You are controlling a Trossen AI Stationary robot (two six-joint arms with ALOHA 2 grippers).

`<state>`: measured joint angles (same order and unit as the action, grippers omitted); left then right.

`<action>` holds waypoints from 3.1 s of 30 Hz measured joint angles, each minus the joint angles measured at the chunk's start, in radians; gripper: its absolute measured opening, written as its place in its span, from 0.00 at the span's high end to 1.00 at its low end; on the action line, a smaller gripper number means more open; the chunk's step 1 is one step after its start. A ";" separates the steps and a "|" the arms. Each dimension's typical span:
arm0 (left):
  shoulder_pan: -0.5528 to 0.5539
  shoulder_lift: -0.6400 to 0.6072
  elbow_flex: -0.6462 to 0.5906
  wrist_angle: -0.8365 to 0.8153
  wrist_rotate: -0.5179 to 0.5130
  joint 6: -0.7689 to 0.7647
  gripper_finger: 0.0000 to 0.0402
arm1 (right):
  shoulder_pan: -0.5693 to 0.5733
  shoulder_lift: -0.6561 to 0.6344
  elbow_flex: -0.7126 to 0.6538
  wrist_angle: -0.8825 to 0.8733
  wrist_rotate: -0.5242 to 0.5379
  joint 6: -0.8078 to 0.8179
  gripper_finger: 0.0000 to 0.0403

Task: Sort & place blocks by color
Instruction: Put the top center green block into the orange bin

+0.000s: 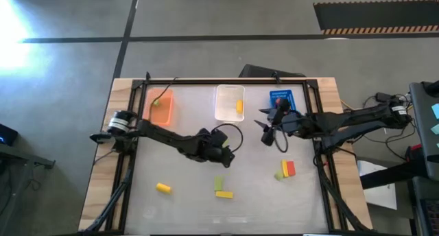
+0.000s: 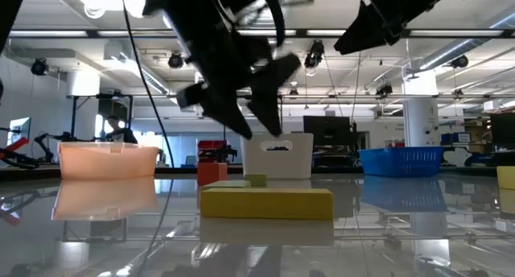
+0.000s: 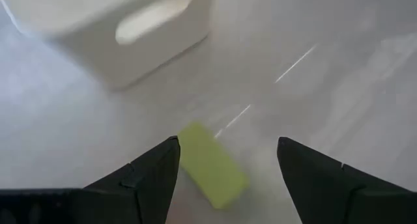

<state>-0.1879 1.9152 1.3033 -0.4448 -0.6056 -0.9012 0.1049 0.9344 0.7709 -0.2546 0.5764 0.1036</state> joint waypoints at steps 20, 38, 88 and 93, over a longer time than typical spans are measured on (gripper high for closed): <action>0.026 0.113 0.003 0.019 0.050 -0.081 0.40 | 0.000 -0.035 -0.008 0.005 -0.008 -0.015 0.47; 0.025 0.135 0.003 0.050 0.078 -0.079 0.65 | 0.000 -0.029 -0.008 0.008 -0.007 -0.026 0.47; 0.640 -0.587 -0.544 -0.515 -0.130 -0.035 0.70 | -0.001 -0.029 -0.008 0.006 -0.007 -0.007 0.47; 0.640 -0.587 -0.544 -0.505 -0.138 -0.026 0.59 | 0.000 -0.029 -0.008 0.006 -0.007 -0.007 0.47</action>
<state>0.4523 1.3281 0.7589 -0.9497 -0.7438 -0.9276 0.1045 0.9051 0.7628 -0.2485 0.5690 0.0967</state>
